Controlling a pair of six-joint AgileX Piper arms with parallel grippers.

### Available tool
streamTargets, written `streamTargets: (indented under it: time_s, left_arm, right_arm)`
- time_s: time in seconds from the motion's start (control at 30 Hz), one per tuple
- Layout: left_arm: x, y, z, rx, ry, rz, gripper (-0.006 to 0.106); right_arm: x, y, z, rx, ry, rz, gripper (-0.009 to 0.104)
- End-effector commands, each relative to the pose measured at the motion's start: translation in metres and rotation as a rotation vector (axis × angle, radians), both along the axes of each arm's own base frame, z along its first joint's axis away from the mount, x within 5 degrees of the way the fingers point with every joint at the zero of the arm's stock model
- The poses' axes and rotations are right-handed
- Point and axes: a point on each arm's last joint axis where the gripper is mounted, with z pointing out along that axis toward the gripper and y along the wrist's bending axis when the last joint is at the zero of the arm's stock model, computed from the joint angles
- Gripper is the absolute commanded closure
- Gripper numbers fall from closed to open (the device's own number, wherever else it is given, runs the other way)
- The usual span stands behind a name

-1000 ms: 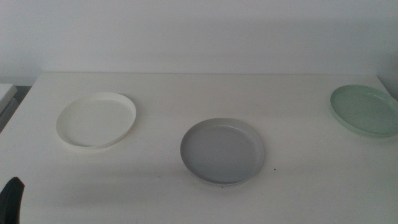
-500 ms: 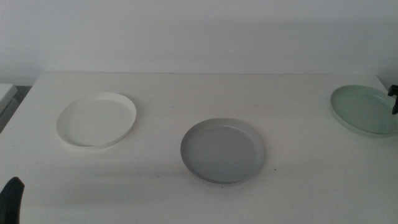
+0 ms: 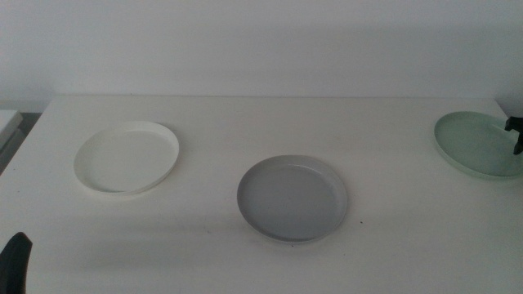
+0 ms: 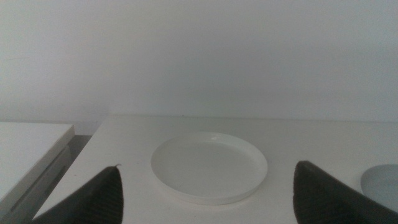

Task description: Stack the three bowls on top of each other.

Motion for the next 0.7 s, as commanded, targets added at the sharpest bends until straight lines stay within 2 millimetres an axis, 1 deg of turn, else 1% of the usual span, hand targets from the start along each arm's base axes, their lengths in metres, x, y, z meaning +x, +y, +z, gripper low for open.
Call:
streamTargets:
  time_s: [0.0,0.07,0.13,0.67]
  left_arm:
    - [-0.0002,0.0,0.0016,0.001,-0.018,0.001,0.007]
    - [-0.0002,0.0,0.0016,0.001,-0.018,0.001,0.007]
    - [-0.0002,0.0,0.0016,0.001,-0.018,0.001,0.007]
    - [-0.0002,0.0,0.0016,-0.002,-0.017,0.001,0.007]
  right_arm:
    - [0.0008,-0.0018,0.0009,-0.007,-0.015,-0.001,0.057]
    - [0.0009,-0.0019,0.0009,-0.008,-0.017,-0.001,0.058]
    - [0.001,-0.0019,-0.0009,-0.007,-0.013,-0.001,0.064]
    - [0.0009,-0.0023,-0.0028,-0.015,-0.006,0.011,0.093]
